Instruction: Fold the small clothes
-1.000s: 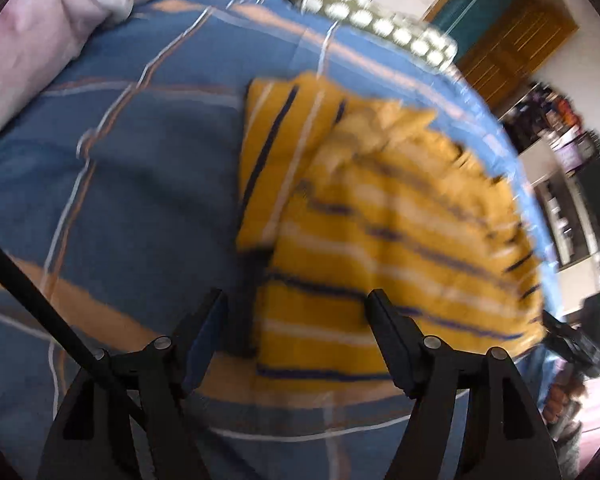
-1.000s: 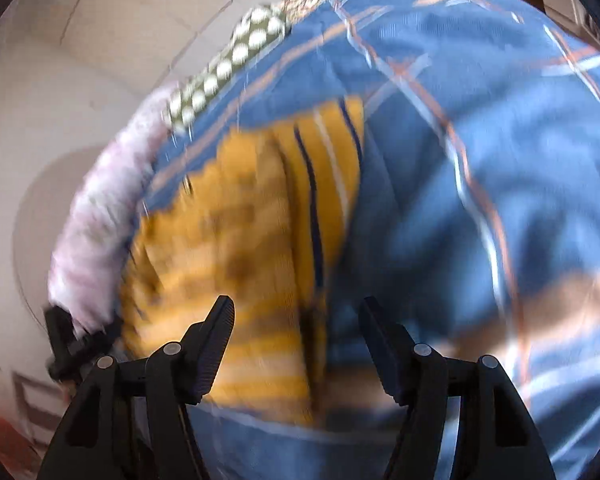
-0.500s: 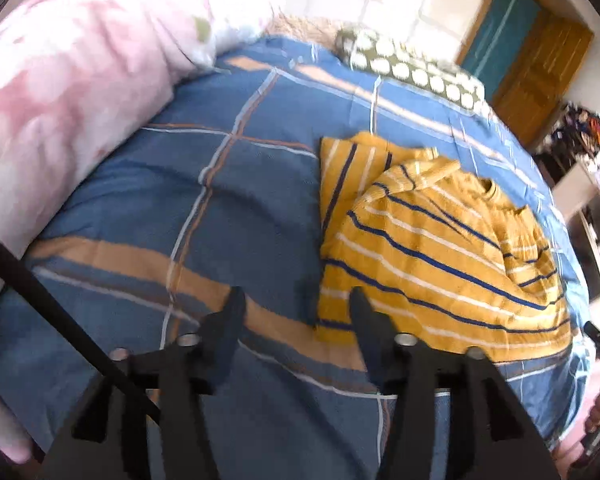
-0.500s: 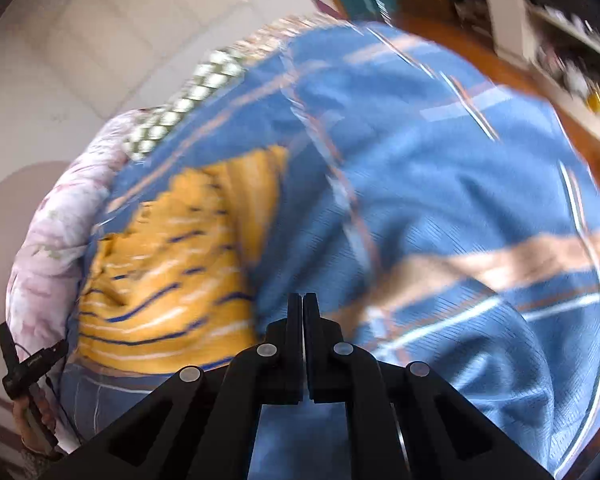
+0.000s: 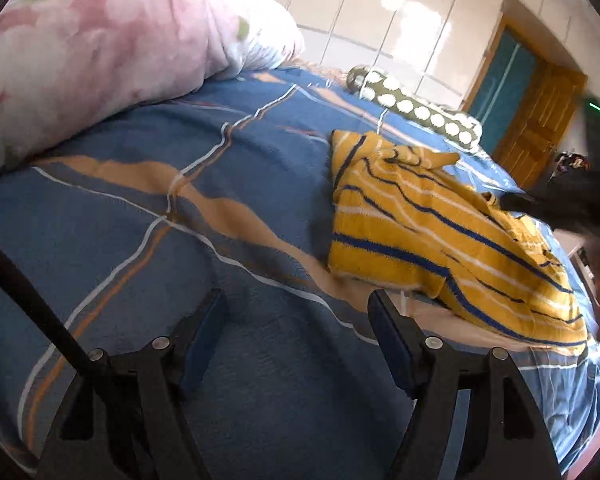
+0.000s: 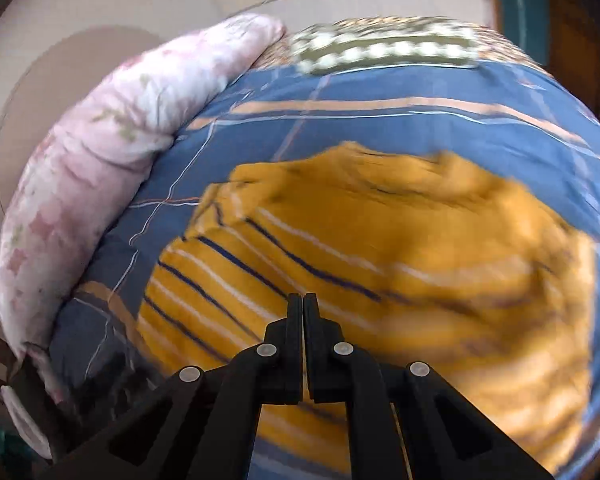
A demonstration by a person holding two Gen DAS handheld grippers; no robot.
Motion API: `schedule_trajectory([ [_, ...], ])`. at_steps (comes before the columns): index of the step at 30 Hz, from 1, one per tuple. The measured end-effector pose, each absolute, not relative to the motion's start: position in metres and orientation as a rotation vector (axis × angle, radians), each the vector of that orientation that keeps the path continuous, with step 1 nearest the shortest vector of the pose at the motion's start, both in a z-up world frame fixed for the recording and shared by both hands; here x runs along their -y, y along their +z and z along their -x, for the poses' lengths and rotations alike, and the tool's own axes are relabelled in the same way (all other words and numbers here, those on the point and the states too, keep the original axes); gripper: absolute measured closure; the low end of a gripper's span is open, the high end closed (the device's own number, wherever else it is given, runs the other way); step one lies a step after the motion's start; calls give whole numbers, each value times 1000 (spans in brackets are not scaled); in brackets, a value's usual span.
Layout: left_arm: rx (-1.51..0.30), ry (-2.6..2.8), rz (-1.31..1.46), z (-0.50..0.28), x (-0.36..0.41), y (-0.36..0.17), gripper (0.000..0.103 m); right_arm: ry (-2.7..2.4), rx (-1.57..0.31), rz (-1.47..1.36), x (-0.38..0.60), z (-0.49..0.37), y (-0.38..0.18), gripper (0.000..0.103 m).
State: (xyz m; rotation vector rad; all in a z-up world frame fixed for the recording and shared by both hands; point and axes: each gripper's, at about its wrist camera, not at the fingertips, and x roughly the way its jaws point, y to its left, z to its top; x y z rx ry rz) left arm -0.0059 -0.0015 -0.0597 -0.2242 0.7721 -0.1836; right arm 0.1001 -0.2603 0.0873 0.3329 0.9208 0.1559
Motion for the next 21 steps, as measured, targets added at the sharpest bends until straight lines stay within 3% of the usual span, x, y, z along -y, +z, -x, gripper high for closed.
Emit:
schedule_trajectory([
  [3, -758, -218, 190, 7, 5, -61, 23, 139, -977, -267, 238, -151, 72, 99],
  [9, -758, -246, 173, 2, 8, -63, 18, 103, -1043, -126, 195, -255, 53, 99],
  [16, -773, -247, 192, -2, 8, -62, 18, 101, -1041, -43, 183, -282, 68, 99],
  [20, -778, -239, 192, -2, 7, -62, 18, 145, -933, -134, 195, -250, 101, 74],
  [21, -780, -235, 196, -2, 6, -61, 18, 168, -928, -152, 196, -236, 106, 74],
])
